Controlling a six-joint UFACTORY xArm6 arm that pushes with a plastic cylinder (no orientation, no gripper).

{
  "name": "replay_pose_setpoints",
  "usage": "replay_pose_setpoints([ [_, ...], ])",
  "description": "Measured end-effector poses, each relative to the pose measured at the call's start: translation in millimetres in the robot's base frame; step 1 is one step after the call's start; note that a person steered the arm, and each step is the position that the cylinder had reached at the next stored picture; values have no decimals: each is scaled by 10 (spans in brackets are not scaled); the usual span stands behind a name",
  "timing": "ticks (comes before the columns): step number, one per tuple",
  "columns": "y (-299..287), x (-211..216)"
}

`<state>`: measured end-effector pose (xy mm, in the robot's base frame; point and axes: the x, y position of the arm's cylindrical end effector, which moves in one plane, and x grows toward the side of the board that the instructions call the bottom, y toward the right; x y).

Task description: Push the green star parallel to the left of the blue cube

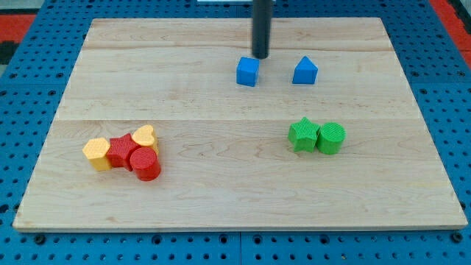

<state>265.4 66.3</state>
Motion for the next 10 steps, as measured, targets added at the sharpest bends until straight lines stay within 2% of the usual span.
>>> replay_pose_setpoints([
  [1,902,-297],
  [2,1748,394],
  [3,2065,1349],
  [4,2115,1999],
  [6,98,2296],
  [9,-1283,2111],
  [10,-1307,1738],
])
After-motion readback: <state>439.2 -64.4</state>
